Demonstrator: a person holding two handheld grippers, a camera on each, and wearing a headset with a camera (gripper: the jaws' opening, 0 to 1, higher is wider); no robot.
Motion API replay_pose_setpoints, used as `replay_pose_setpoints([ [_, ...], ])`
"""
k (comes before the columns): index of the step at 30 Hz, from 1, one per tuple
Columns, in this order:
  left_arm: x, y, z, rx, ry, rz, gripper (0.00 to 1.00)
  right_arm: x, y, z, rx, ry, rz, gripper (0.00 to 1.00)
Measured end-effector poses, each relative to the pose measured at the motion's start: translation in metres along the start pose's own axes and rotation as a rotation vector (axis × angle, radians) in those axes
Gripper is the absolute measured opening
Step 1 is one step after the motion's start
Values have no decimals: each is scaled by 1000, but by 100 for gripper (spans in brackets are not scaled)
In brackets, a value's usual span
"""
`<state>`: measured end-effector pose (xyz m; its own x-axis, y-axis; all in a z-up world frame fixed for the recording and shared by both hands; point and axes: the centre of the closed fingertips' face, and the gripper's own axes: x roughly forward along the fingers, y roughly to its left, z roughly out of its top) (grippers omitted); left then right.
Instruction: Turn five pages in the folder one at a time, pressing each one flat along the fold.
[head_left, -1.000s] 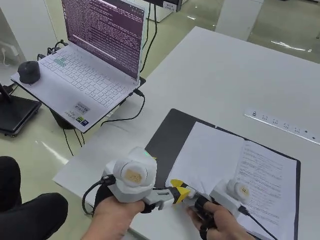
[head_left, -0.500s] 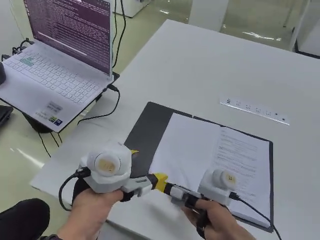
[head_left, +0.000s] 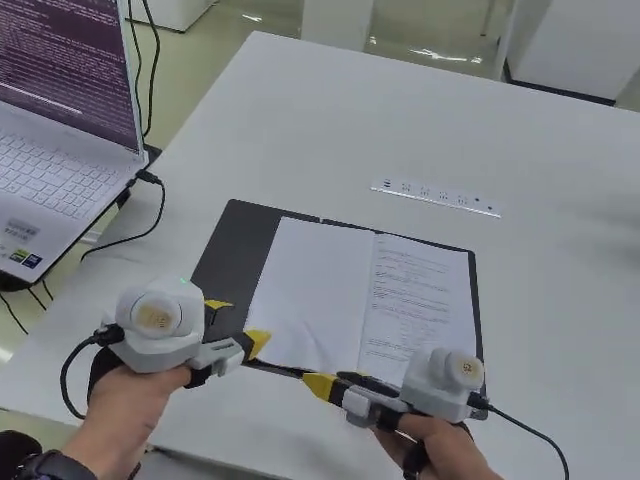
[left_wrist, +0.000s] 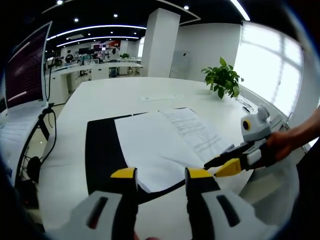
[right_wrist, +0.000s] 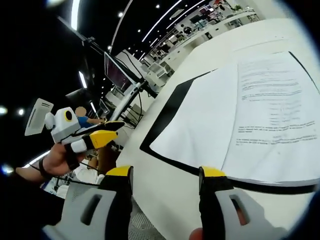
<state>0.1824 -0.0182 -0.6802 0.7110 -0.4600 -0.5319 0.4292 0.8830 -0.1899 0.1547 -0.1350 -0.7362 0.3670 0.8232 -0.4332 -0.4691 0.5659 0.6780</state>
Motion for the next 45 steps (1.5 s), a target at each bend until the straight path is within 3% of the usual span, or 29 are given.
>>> replay_pose_setpoints([
  [12,23,14,-23,-54,57,-12,17,-42,-16,9,17,-58,-57,52],
  [16,30,17,-29,-75,79,-13,0,-54,-23,8,32,-74,-75,52],
  [24,47,17,-42,-104,119,-27,0,-62,-27,3,31,-56,-88,49],
  [29,54,19,-53,-115,145,-8,0,-62,-26,4,40,-58,-82,47],
  [37,57,15,-57,-140,154,15,0,-63,-29,0,33,-34,-77,44],
  [39,57,15,-62,-129,177,23,0,-62,-29,0,35,-34,-73,44],
  [42,52,22,-88,-65,323,67,0,-60,-30,2,37,-30,-72,43],
  [43,57,16,-73,-67,228,39,0,-59,-31,2,37,-28,-72,42],
  [44,51,19,-80,-88,276,63,0,-58,-31,3,37,-27,-70,42],
  [45,48,17,-78,-88,276,60,0,-58,-31,3,38,-25,-69,41],
])
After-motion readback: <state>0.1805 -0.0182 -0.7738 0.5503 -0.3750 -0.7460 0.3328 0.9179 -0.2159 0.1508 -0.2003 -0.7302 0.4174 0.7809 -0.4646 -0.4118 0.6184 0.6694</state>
